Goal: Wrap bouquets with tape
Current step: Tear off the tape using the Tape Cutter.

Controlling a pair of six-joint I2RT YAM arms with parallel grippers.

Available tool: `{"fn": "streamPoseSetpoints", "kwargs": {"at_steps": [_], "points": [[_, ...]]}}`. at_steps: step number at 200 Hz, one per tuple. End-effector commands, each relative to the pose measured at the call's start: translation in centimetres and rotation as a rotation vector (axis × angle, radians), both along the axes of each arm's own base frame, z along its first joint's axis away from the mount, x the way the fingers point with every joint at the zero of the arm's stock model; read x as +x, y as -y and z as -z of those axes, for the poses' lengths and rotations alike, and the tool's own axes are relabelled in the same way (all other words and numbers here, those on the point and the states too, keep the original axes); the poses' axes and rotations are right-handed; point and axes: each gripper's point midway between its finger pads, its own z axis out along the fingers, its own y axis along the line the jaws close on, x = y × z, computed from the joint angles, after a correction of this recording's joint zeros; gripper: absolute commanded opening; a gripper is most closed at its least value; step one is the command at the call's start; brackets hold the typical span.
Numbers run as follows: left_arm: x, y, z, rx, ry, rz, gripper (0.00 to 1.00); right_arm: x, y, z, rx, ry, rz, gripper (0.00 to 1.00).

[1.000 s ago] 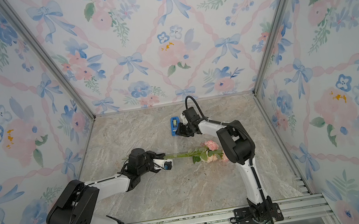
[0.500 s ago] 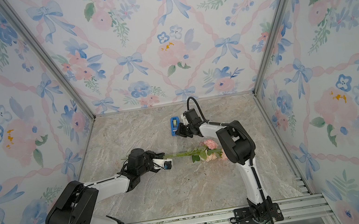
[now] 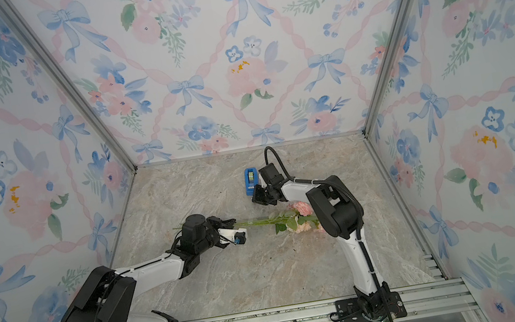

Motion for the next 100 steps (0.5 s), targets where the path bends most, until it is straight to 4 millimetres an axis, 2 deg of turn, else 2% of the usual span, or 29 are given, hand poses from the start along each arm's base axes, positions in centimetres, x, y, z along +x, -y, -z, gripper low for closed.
{"fn": "streamPoseSetpoints", "kwargs": {"at_steps": [1,24,47,61,78,92,100], "points": [[-0.6,1.1,-2.9,-0.086,0.032,0.032,0.00,0.3,1.8,-2.5,-0.067,0.027,0.019,0.26],[-0.7,1.3,-6.2,-0.190,0.036,-0.002,0.00,3.3,4.4,-10.5,-0.115,0.195,0.021,0.47],[-0.4,0.7,-9.9,-0.362,-0.002,-0.106,0.00,6.3,9.6,-19.1,-0.193,0.366,0.075,0.57],[-0.3,0.0,-11.4,-0.441,-0.038,-0.176,0.00,7.4,13.0,-25.1,-0.236,0.480,0.116,0.59],[-1.2,-0.3,-11.6,-0.427,-0.088,-0.184,0.00,7.0,15.9,-32.0,-0.283,0.635,0.124,0.60],[-1.7,-0.6,-12.0,-0.439,-0.134,-0.203,0.00,5.3,17.8,-37.5,-0.341,0.776,0.126,0.61],[-1.7,-0.9,-12.5,-0.475,-0.159,-0.236,0.00,4.1,18.6,-39.9,-0.379,0.852,0.126,0.64]]}}
